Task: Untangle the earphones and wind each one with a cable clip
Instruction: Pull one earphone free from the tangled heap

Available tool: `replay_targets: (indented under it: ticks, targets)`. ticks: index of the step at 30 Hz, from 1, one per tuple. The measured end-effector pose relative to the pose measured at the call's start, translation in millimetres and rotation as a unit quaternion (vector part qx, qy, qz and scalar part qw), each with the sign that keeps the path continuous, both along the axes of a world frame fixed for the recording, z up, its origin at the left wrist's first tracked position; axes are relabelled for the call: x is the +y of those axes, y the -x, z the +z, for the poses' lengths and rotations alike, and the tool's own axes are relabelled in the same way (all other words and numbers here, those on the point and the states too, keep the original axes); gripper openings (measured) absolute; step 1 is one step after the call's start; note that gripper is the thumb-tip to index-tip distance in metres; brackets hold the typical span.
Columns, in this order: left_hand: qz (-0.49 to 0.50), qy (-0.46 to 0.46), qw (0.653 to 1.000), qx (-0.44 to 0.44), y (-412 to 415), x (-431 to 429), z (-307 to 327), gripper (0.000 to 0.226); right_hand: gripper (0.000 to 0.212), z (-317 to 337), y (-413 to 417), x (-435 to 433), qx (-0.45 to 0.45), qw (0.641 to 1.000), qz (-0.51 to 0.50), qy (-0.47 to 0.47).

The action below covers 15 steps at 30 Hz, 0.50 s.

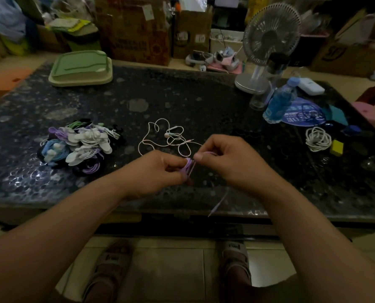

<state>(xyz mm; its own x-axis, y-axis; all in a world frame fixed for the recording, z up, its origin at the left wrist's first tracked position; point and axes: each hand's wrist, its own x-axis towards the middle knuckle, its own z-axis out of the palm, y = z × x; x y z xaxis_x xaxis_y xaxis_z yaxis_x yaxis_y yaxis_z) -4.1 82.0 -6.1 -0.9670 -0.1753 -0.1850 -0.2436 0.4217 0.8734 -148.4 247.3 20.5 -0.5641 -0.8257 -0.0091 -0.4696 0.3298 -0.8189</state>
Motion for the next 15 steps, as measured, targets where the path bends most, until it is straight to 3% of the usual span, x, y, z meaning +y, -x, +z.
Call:
replay_targets:
  ticks: [2, 5, 7, 9, 12, 15]
  targets:
    - [-0.002, -0.109, 0.994, 0.007, 1, 8, 7, 0.032, 0.011, 3, 4, 2, -0.11, 0.993, -0.002, 0.046]
    - [0.0, -0.23, 0.973, 0.016, 0, 16, 14, 0.039, 0.011, 1, 8, 2, -0.29, 0.953, 0.006, 0.083]
    - [-0.014, -0.292, 0.956, 0.033, 0, 15, 14, 0.039, 0.015, -6, 11, 2, -0.336, 0.938, 0.011, 0.086]
    - [-0.001, -0.341, 0.938, 0.061, 1, 14, 14, 0.04, 0.022, -14, 9, 0, -0.325, 0.943, 0.002, 0.066]
    - [0.065, -0.372, 0.921, 0.096, 6, 11, 14, 0.042, 0.03, -23, -8, -5, -0.235, 0.971, 0.012, 0.04]
    - [0.134, -0.307, 0.937, 0.1, 9, 6, 13, 0.045, 0.024, -21, -27, -8, -0.122, 0.992, 0.037, -0.011]
